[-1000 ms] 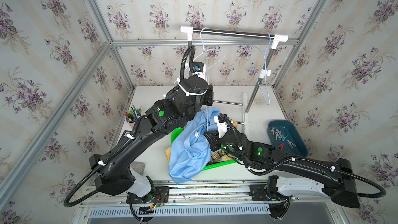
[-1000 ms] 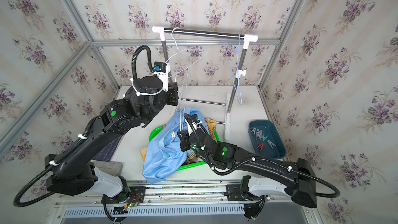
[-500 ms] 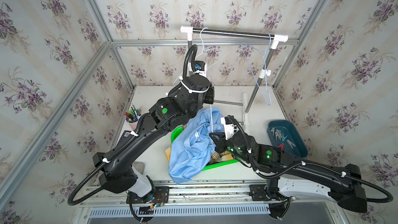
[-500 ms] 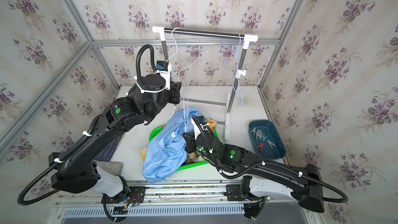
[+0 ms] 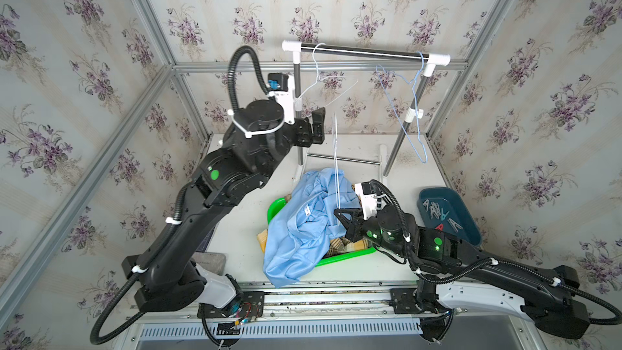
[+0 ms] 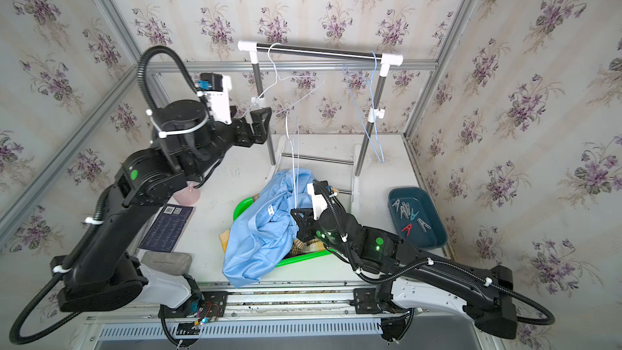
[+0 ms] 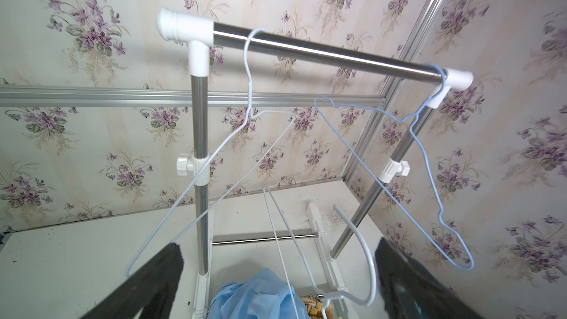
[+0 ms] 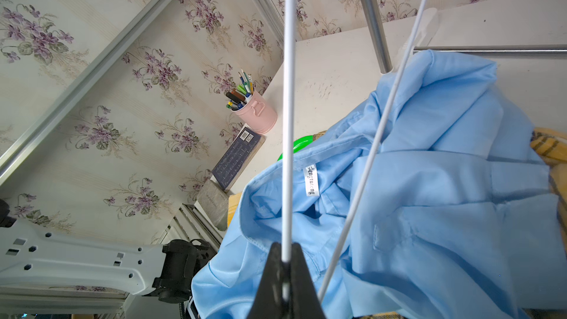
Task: Remove the clothespins securing long-sleeve shirts to the hanger
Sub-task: Place the hanger on the clothesline.
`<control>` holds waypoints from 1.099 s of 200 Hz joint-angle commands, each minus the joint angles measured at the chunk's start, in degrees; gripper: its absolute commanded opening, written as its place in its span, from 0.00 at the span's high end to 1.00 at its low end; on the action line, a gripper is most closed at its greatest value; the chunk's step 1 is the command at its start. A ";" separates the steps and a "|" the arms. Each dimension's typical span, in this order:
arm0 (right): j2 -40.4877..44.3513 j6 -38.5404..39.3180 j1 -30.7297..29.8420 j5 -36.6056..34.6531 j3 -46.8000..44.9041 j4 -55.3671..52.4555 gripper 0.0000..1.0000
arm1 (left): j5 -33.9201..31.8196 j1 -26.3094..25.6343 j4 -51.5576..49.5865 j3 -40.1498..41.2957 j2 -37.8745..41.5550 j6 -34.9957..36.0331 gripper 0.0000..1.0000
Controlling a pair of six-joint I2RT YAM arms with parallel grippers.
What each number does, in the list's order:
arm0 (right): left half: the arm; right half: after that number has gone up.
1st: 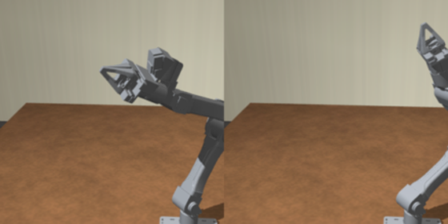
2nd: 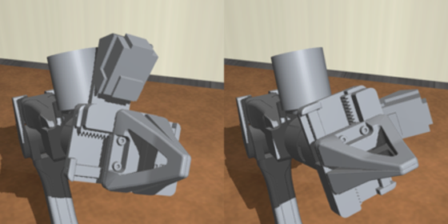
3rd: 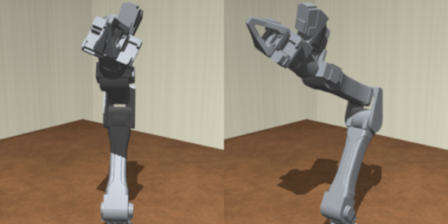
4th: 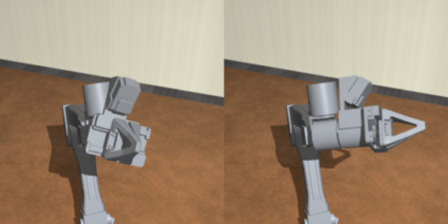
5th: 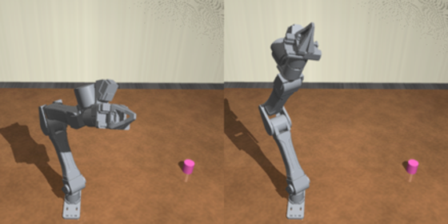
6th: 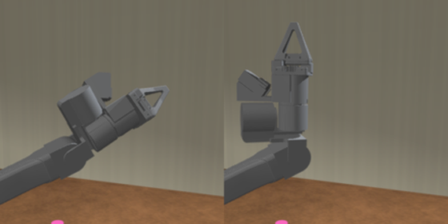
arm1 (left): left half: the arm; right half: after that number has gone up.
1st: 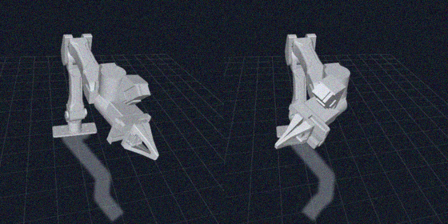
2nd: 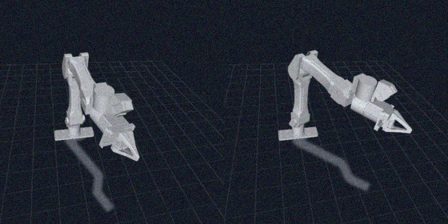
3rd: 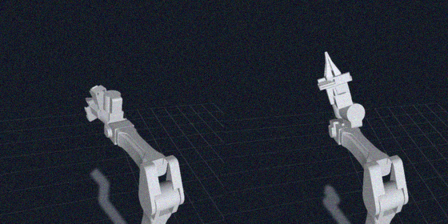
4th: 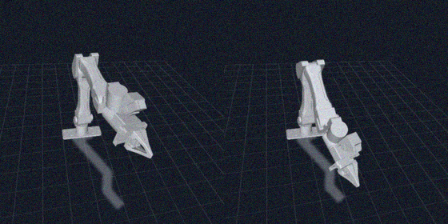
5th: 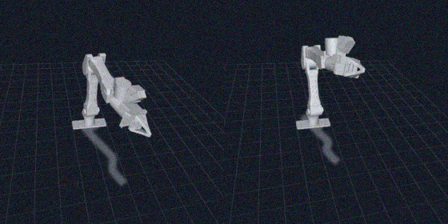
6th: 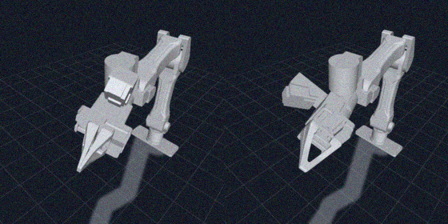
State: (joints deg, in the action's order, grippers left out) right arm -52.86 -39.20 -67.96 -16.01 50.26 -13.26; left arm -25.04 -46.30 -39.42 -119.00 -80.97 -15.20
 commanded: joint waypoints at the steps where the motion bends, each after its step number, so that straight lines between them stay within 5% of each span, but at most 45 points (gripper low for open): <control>1: -1.33 0.41 -0.06 0.01 1.51 0.11 1.00 | 9.01 1.73 3.39 1.57 4.80 -0.09 0.01; 41: -3.40 1.04 3.70 2.64 5.68 0.19 1.00 | 19.98 2.78 4.01 8.47 14.02 1.31 0.01; 87: -4.46 2.39 13.39 8.01 16.01 -6.63 1.00 | 17.09 2.81 -2.29 26.14 24.62 4.49 0.01; 136: -9.45 4.29 22.08 17.10 27.56 -10.25 1.00 | 24.43 2.80 -2.23 47.34 31.72 3.99 0.01; 220: -17.33 2.83 38.47 30.19 35.36 -10.98 1.00 | 26.68 2.80 1.57 57.05 32.75 0.06 0.01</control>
State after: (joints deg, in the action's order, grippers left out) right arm -69.04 -35.66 -33.61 8.71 85.10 -24.69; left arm 1.54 -43.55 -40.56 -62.72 -49.01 -14.09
